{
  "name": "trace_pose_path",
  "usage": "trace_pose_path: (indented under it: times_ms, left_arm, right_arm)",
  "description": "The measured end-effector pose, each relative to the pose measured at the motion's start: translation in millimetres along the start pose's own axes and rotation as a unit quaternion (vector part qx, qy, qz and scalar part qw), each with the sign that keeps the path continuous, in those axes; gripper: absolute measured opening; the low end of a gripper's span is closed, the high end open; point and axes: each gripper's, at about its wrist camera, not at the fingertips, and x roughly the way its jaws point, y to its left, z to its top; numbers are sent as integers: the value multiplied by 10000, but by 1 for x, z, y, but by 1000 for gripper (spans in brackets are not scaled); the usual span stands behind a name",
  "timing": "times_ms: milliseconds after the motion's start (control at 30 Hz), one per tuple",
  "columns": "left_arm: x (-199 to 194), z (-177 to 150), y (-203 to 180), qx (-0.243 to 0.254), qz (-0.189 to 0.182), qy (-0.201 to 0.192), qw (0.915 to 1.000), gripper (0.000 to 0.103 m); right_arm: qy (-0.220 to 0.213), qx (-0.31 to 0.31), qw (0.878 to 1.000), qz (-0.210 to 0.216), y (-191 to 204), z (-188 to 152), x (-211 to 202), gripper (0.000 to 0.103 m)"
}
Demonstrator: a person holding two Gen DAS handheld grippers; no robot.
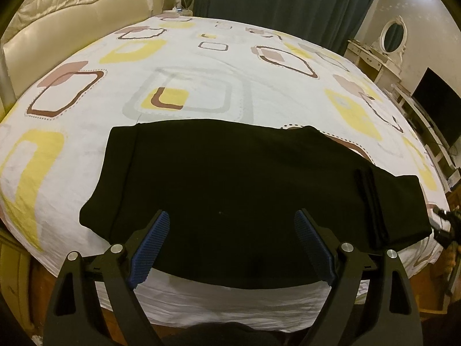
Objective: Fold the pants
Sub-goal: 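Grasp the edge of the folded black pants with the right tool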
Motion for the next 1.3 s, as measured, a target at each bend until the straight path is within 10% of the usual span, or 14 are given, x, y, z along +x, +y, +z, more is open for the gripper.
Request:
trace_pose_path:
  times_ms: [467, 800, 1300]
  left_arm:
    - [2, 2, 12, -207, -36, 76, 9997, 87]
    - [0, 3, 18, -274, -20, 48, 9996, 87]
    - [0, 7, 37, -318, 73, 43, 9995, 87]
  right_arm:
    - [402, 15, 9952, -895, 11, 54, 87, 30]
    - [-281, -51, 9996, -86, 45, 34, 31, 44]
    - [565, -380, 9977, 3, 47, -39, 56, 48]
